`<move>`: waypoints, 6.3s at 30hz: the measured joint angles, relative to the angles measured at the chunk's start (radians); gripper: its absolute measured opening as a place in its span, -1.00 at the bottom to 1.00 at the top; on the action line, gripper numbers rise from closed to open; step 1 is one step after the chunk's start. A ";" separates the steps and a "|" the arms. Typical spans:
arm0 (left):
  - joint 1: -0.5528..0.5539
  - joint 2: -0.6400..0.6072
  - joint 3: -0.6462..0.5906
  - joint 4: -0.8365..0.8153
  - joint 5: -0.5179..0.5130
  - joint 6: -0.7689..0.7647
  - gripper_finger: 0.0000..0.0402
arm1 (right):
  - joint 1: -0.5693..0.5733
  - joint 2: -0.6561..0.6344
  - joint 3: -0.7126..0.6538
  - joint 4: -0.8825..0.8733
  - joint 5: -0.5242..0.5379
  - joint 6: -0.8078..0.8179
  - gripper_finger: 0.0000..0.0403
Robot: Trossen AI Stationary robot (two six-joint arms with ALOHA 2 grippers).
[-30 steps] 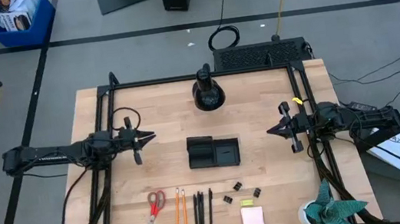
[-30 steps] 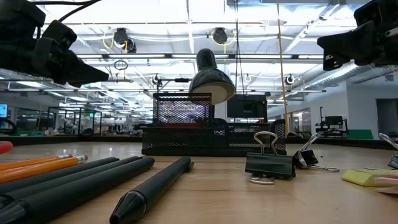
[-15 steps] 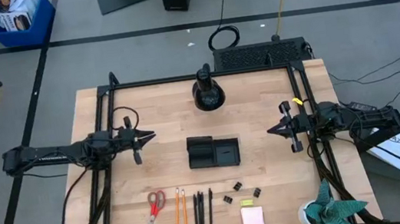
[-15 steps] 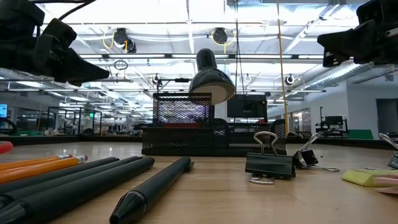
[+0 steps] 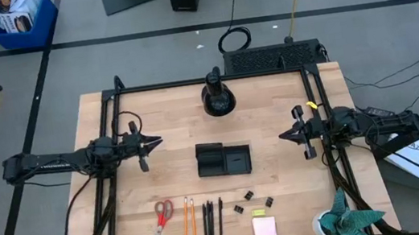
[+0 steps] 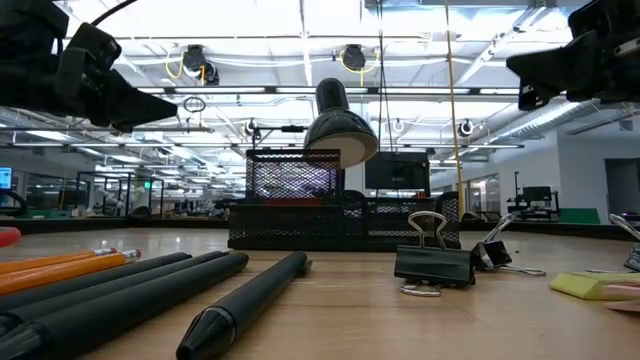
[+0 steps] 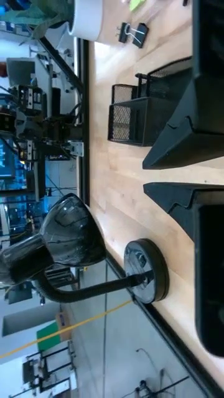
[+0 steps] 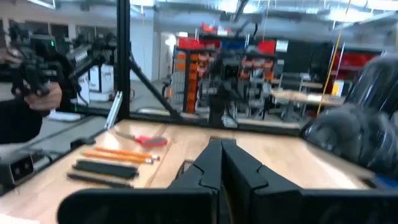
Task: Pick and place office supplies into organizer
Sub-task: Put the black binder clip into the black desk organizer
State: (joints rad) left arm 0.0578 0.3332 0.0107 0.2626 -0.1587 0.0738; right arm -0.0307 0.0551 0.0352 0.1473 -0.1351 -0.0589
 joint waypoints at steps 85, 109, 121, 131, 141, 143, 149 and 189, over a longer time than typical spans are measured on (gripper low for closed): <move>0.000 0.000 0.000 0.174 -0.060 0.003 -0.75 | 0.737 1.777 0.913 -0.254 0.757 0.251 -0.36; 0.000 0.000 0.000 0.174 -0.060 0.019 -0.75 | 0.709 1.775 0.938 -0.231 0.708 0.162 -0.97; 0.000 0.000 0.000 0.174 -0.060 0.019 -0.75 | 0.594 1.775 1.139 -0.202 0.825 -0.038 -1.00; 0.000 0.000 0.000 0.174 -0.061 0.019 -0.75 | 0.448 1.775 1.144 -0.130 0.768 -0.118 -1.00; 0.000 0.000 0.000 0.175 -0.061 0.029 -0.75 | 0.363 1.804 1.138 -0.104 0.639 -0.167 -1.00; 0.000 0.000 0.000 0.175 -0.061 0.044 -0.75 | 0.353 1.828 1.136 -0.104 0.630 -0.167 -1.00; 0.000 0.000 0.000 0.175 -0.062 0.077 -0.75 | 0.330 1.884 1.136 -0.045 0.646 -0.166 -1.00; 0.000 0.000 0.000 0.176 -0.062 0.079 -0.75 | 0.311 1.881 1.137 -0.176 0.680 -0.005 -1.00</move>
State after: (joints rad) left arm 0.0574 0.3332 0.0108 0.4389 -0.2203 0.1528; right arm 0.2798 1.9366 1.1725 -0.0288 0.5449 -0.0635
